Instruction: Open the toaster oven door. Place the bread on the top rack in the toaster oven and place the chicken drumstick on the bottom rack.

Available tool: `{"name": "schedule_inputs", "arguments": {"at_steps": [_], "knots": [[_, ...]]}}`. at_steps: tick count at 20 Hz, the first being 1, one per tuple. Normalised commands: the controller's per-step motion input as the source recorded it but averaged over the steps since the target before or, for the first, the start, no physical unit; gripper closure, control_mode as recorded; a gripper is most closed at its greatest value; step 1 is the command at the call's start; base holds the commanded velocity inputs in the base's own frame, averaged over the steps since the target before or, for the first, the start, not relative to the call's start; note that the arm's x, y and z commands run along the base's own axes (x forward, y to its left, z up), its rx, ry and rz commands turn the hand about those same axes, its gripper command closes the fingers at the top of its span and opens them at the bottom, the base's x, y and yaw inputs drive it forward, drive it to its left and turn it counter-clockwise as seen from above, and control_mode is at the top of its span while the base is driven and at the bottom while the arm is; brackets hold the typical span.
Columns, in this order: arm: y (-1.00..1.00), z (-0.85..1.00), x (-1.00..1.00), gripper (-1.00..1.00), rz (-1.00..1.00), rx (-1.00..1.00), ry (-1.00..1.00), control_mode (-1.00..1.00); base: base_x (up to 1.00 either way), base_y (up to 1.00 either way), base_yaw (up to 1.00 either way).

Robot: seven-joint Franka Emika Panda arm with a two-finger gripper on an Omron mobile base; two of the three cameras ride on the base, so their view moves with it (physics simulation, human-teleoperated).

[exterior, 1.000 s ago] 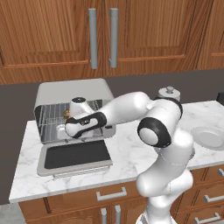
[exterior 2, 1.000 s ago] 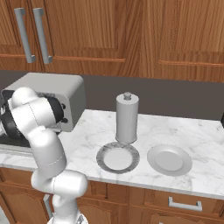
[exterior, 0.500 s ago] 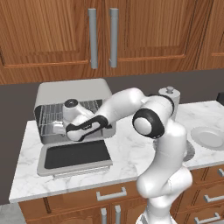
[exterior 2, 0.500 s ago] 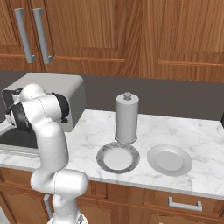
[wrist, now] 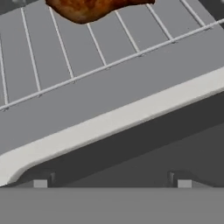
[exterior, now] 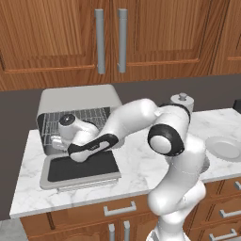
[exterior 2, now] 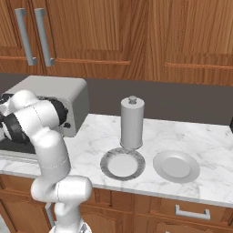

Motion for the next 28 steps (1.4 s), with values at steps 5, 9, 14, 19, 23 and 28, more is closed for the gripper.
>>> {"name": "schedule_inputs", "arguments": {"at_steps": [5, 9, 14, 19, 23, 28], "knots": [[-0.27, 0.66, -0.93, -1.00, 0.00, 0.09, 0.09, -1.00, 0.00, 0.00, 0.00], [-0.46, 0.98, -0.42, -1.00, -0.01, 0.09, 0.17, -1.00, 0.00, 0.00, 0.00], [-0.71, 0.88, -0.31, -1.00, -0.06, 0.14, 0.16, -1.00, 0.00, 0.00, 0.00], [-0.81, 0.65, -0.16, -1.00, -0.06, 0.14, 0.18, -1.00, 0.00, 0.00, 0.00], [-0.91, 0.32, 0.00, -1.00, -0.02, 0.14, 0.20, -1.00, 0.00, 0.00, 0.00], [-0.89, 0.26, 0.00, -1.00, -0.02, 0.12, 0.13, -1.00, 0.00, 0.00, 0.00]]}}
